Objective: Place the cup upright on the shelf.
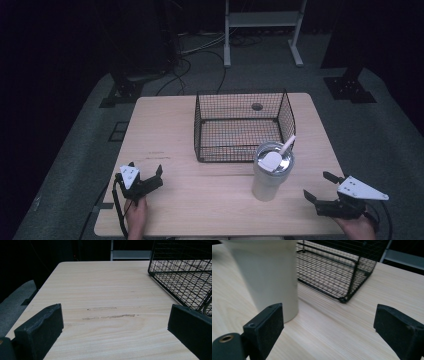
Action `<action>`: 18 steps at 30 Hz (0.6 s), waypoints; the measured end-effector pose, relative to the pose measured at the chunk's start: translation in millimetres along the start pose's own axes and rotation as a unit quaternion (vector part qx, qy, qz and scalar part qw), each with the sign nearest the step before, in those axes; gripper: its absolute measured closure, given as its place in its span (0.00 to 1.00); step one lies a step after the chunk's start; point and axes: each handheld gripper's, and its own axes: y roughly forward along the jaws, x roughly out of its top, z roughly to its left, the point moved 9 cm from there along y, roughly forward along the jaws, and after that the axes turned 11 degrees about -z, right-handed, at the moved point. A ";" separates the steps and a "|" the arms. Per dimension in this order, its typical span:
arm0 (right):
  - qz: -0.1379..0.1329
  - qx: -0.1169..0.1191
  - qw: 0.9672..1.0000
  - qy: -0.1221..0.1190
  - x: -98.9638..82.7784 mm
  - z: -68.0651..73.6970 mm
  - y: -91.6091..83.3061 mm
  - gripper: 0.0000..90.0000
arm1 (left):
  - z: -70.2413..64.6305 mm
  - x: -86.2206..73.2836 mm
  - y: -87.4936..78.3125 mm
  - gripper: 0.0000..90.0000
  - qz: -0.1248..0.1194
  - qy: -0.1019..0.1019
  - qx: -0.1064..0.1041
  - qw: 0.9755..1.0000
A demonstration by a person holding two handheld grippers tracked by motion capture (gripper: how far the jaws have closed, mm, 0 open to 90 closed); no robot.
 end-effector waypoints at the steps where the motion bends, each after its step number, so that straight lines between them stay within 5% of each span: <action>1: -0.001 0.012 1.000 -0.003 3.3 6.1 0.1 0.09 | 0.0 0.1 -0.1 0.00 -0.001 0.001 0.000 1.000; 18: 0.001 0.090 0.996 -0.011 11.4 50.7 17.3 0.09 | 1.2 0.0 -0.4 0.00 -0.001 -0.003 0.002 1.000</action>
